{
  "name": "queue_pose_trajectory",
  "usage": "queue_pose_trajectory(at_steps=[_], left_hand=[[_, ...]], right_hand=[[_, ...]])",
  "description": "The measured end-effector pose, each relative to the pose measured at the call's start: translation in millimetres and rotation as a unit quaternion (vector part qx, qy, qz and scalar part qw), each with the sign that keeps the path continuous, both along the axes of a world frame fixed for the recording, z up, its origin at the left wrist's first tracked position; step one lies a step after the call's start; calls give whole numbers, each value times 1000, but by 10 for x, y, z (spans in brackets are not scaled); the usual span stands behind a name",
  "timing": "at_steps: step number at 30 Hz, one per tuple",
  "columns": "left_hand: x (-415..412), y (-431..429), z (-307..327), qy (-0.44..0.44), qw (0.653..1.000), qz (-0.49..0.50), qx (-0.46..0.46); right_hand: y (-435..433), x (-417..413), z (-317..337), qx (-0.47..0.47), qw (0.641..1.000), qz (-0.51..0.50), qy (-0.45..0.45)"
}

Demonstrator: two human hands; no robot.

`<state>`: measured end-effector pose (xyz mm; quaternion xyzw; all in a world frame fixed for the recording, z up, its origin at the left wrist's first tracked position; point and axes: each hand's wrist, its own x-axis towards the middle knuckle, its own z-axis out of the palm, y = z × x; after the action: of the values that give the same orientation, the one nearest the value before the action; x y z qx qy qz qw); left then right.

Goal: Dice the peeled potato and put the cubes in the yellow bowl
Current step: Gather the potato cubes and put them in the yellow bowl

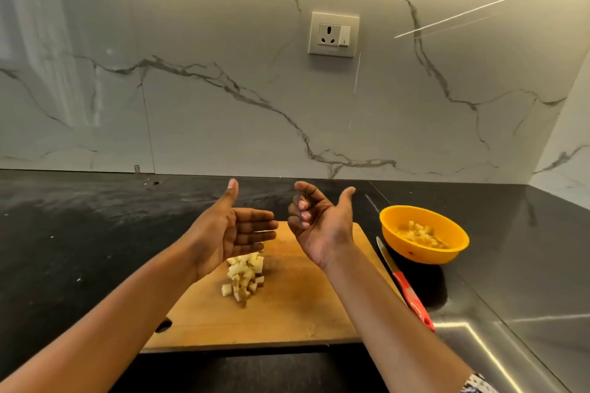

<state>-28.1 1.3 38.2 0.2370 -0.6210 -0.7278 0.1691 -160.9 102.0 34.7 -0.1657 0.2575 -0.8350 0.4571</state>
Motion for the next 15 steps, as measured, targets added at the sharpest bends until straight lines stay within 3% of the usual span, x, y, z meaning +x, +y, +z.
queue_pose_trajectory(at_steps=[6, 8, 9, 10, 12, 13, 15], left_hand=[[28, -35, -37, 12, 998, 21, -59], [56, -66, -37, 19, 996, 40, -82], [74, -99, -43, 17, 993, 56, -101], [93, -144, -51, 13, 990, 74, -119], [136, -243, -77, 8, 986, 107, -131], [155, -295, -92, 10, 984, 119, -132], [193, -396, -128, 9, 979, 142, -144]], right_hand=[[15, -65, -15, -24, 999, -18, 24], [48, -74, -11, 28, 994, -15, 102], [64, -65, -6, 88, 978, -20, 186], [75, -47, -3, 163, 940, -27, 300], [73, 28, 12, 285, 814, -40, 504], [47, 50, 13, 312, 770, -61, 553], [-18, 52, -3, 324, 739, -115, 579]])
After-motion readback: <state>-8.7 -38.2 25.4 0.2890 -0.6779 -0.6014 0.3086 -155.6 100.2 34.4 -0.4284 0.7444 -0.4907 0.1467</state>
